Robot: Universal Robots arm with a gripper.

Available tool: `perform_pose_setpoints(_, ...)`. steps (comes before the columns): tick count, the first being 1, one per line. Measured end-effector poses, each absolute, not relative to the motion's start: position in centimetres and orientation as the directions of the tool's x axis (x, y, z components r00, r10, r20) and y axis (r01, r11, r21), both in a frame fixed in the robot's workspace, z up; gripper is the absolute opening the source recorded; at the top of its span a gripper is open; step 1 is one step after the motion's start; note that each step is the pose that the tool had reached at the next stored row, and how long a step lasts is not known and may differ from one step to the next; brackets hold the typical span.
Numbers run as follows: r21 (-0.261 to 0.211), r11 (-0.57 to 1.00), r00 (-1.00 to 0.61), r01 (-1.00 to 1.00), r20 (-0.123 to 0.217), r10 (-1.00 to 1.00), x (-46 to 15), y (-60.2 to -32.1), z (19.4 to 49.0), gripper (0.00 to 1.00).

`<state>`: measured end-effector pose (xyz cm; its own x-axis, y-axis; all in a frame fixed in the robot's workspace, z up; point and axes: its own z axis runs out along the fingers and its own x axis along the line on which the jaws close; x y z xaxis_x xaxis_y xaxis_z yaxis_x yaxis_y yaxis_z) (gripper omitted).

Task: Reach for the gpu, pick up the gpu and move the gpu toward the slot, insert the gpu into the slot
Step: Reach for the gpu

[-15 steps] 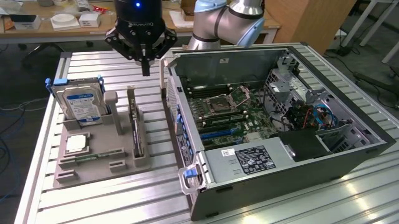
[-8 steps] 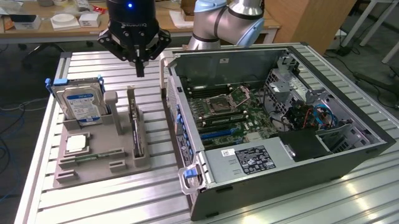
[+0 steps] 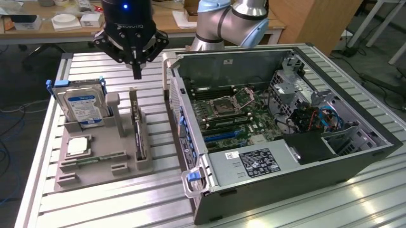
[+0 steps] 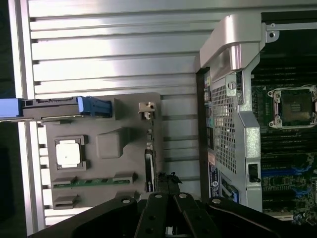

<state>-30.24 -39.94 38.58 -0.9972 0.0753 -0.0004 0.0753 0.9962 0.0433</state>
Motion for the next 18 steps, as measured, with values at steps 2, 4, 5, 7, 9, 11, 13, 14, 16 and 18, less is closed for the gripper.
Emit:
perform_pose_setpoints(2,0.043,0.996,-0.997,0.075,0.001,0.075,-30.4,-39.9,38.6,0.10)
perform_pose_setpoints(4,0.043,0.996,-0.997,0.075,0.003,0.075,-30.7,-39.9,38.5,0.10)
perform_pose_setpoints(5,0.043,0.996,-0.997,0.075,0.003,0.075,-30.8,-39.9,38.5,0.10)
perform_pose_setpoints(7,0.043,0.996,-0.997,0.075,0.004,0.075,-31.1,-39.9,38.5,0.10)
perform_pose_setpoints(9,0.043,0.996,-0.997,0.075,0.005,0.075,-31.4,-39.9,38.5,0.10)
perform_pose_setpoints(11,0.043,0.996,-0.997,0.075,0.006,0.075,-31.8,-39.9,38.4,0.10)
perform_pose_setpoints(13,0.043,0.996,-0.997,0.076,0.007,0.075,-32.1,-40.0,38.4,0.10)
perform_pose_setpoints(14,0.043,0.996,-0.997,0.076,0.008,0.075,-32.2,-40.0,38.4,0.10)
perform_pose_setpoints(16,0.043,0.996,-0.997,0.075,0.008,0.075,-32.3,-40.0,38.4,0.10)
perform_pose_setpoints(18,0.043,0.996,-0.997,0.075,0.008,0.075,-32.3,-40.0,38.4,0.10)
